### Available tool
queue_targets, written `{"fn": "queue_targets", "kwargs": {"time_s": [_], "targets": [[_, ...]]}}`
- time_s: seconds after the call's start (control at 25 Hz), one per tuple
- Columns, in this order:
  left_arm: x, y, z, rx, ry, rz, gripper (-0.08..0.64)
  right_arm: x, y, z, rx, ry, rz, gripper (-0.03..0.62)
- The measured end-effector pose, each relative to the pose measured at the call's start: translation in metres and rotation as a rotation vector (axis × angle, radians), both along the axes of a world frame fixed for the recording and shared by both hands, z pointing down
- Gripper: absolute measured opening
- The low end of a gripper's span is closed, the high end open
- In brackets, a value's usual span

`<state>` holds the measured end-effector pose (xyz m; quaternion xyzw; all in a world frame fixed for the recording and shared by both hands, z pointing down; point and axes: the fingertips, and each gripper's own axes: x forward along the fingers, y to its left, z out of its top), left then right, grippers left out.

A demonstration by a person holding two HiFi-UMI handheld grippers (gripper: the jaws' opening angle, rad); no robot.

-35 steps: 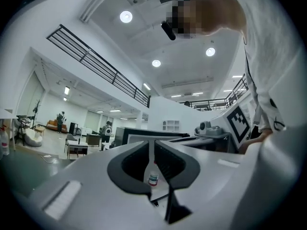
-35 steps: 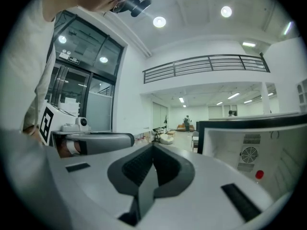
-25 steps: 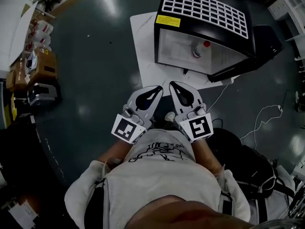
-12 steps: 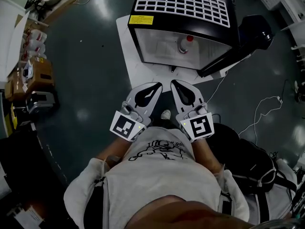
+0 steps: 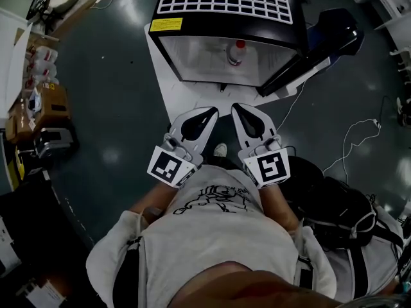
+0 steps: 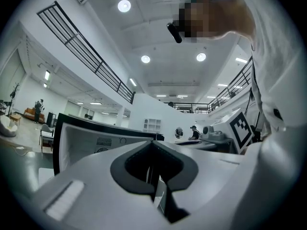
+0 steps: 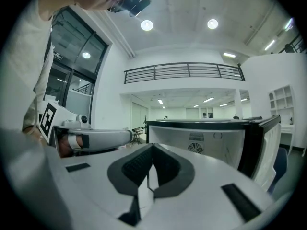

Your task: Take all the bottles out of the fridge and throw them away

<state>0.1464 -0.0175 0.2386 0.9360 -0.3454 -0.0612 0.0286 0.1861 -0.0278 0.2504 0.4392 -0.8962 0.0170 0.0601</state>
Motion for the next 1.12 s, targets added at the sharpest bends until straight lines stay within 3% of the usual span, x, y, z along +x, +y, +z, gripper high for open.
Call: {"fn": "queue_targets", "kwargs": {"time_s": [0.6,1.12], "targets": [[0.009,-0.020,0.004,-0.025,-0.026,0.087,0.009,0.015,-0.014,0.002,-0.011,-0.002,0.113,0.009],[0.010,-0.030,0.019,-0.059,-0.045,0.107,0.009,0.014,-0.023,0.014,-0.036,0.004,0.132,0.009]]}}
